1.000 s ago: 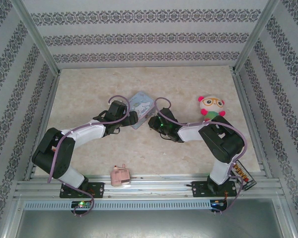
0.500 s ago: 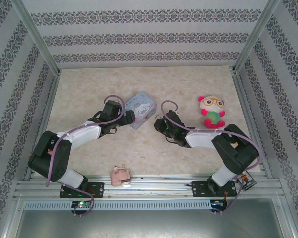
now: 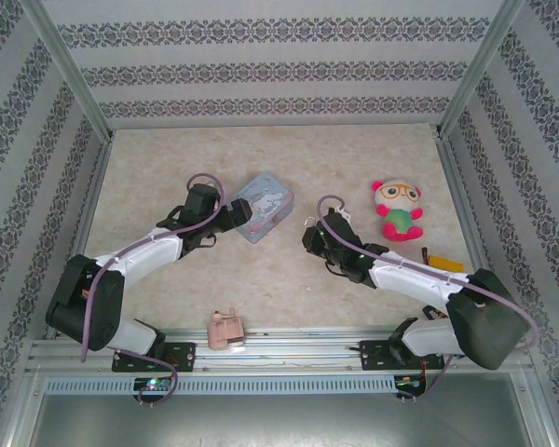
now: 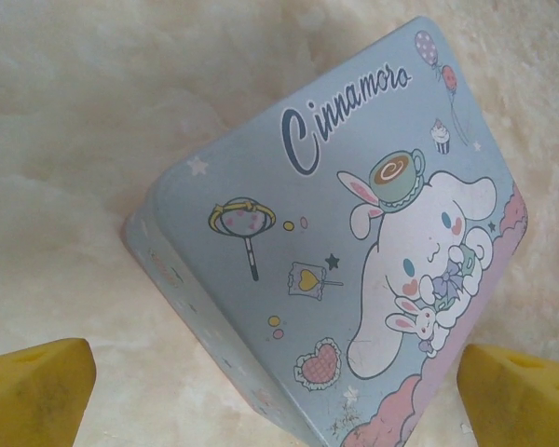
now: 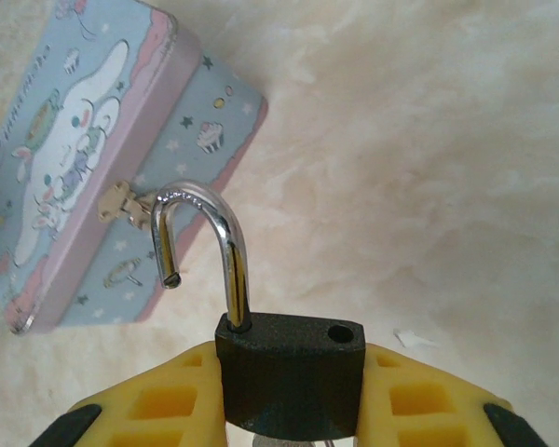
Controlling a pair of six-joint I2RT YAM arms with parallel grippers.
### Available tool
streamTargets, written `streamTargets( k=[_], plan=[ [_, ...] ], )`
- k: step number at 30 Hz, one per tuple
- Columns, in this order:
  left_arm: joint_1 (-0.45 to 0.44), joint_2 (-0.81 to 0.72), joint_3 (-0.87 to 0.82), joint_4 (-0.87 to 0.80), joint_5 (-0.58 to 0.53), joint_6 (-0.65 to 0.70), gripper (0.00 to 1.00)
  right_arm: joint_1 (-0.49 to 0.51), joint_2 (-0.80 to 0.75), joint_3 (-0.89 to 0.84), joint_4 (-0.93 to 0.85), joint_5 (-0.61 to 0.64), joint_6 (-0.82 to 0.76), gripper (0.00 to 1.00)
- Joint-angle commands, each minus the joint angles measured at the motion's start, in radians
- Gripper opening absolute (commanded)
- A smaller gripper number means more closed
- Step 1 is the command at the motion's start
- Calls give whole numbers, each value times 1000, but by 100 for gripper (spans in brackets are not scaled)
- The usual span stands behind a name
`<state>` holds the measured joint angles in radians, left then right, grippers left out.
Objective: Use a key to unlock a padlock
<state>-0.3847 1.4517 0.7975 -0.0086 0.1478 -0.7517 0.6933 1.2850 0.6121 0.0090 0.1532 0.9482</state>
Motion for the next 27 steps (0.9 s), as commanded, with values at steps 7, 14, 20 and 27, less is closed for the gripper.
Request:
streamTargets(
  k=[7, 14, 20, 27],
  plan=[
    [26, 101, 69, 38, 103, -44, 98, 23, -144, 7, -242, 98, -76, 0],
    [42, 191, 146, 76, 144, -28, 92, 30, -134, 55, -366, 86, -118, 0],
    [69, 265, 208, 121, 186, -27, 87, 49, -92, 88, -415, 72, -126, 0],
    [92, 353, 318, 138, 235, -15, 84, 52, -29, 122, -414, 16, -134, 0]
  ],
)
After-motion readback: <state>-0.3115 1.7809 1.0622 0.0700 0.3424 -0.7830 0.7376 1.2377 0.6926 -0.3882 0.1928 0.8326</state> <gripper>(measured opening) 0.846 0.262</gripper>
